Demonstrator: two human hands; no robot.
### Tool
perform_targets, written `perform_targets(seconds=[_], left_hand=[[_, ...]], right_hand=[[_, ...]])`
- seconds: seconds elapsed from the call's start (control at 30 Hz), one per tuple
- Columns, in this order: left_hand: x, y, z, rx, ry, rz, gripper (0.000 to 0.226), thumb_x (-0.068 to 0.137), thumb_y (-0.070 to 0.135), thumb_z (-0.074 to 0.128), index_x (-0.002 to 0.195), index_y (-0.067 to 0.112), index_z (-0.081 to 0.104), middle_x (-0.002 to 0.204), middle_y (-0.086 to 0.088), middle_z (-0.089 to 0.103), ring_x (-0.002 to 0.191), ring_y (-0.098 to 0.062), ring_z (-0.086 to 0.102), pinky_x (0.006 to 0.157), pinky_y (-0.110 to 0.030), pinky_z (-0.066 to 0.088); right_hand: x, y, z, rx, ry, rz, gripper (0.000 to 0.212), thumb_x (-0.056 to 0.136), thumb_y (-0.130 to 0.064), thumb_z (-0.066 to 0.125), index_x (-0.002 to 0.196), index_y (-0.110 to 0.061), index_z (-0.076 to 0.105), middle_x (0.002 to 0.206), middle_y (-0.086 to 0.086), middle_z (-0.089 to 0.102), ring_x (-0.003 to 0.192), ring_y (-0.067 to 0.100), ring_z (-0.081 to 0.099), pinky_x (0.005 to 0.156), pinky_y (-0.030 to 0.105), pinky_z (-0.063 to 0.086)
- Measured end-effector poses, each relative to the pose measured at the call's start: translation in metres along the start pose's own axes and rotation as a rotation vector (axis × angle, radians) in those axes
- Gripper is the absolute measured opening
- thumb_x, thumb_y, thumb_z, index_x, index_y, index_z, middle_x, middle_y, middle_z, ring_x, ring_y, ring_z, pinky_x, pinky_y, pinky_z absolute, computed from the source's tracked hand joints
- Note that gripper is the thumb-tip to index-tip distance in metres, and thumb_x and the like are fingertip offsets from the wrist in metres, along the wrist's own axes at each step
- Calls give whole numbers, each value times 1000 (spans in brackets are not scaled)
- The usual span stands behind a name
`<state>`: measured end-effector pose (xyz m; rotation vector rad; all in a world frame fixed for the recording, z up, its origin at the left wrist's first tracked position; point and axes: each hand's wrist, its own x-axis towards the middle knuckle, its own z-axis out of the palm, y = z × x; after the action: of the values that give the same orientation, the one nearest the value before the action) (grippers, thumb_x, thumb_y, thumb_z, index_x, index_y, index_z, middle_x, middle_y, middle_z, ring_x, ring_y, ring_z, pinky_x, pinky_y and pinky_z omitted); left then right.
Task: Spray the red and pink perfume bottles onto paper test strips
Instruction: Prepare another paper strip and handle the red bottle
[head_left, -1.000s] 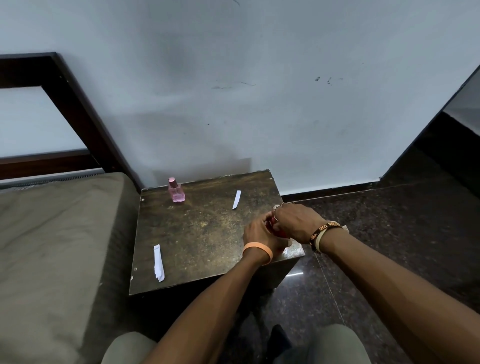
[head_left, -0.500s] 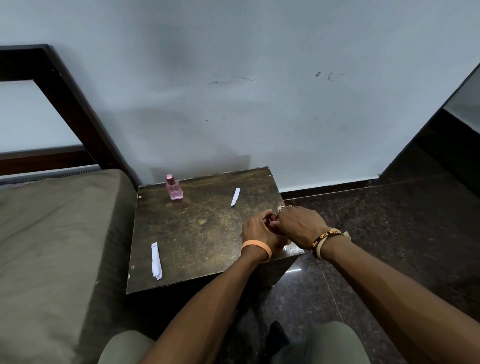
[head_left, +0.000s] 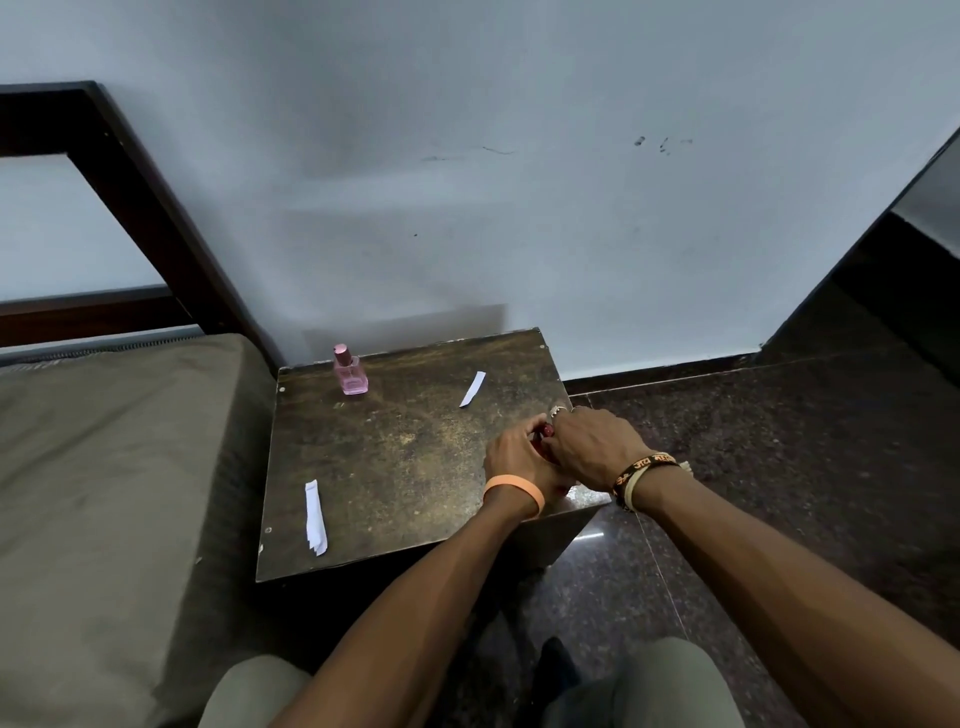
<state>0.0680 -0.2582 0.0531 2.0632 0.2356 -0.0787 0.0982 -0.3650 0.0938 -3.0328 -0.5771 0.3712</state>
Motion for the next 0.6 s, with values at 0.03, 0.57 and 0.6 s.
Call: perform_targets(seconds=[0.03, 0.57, 0.6], left_hand=[[0, 0, -1, 5, -7, 4, 58, 47, 23, 87, 101, 29, 69, 92, 3, 75, 86, -14, 69, 80, -30, 57], [2, 0, -2, -5, -52, -20, 59, 44, 20, 87, 100, 27, 69, 89, 3, 75, 86, -15, 69, 79, -34, 58], [1, -1, -2, -10, -52, -21, 60, 44, 20, 88, 101, 26, 69, 91, 2, 75, 87, -16, 69, 80, -35, 58]], right_hand=[[0, -1, 0, 6, -1, 12, 32, 103, -35, 38, 114, -8, 53, 111, 13, 64, 99, 35, 64, 69, 38, 41], [8, 3, 11, -93, 132, 108, 46, 98, -55, 40, 110, -13, 56, 105, 10, 68, 95, 33, 66, 65, 37, 40], [9, 2, 10, -49, 125, 129, 44, 98, -53, 43, 110, -13, 57, 106, 11, 68, 96, 33, 66, 66, 37, 40]])
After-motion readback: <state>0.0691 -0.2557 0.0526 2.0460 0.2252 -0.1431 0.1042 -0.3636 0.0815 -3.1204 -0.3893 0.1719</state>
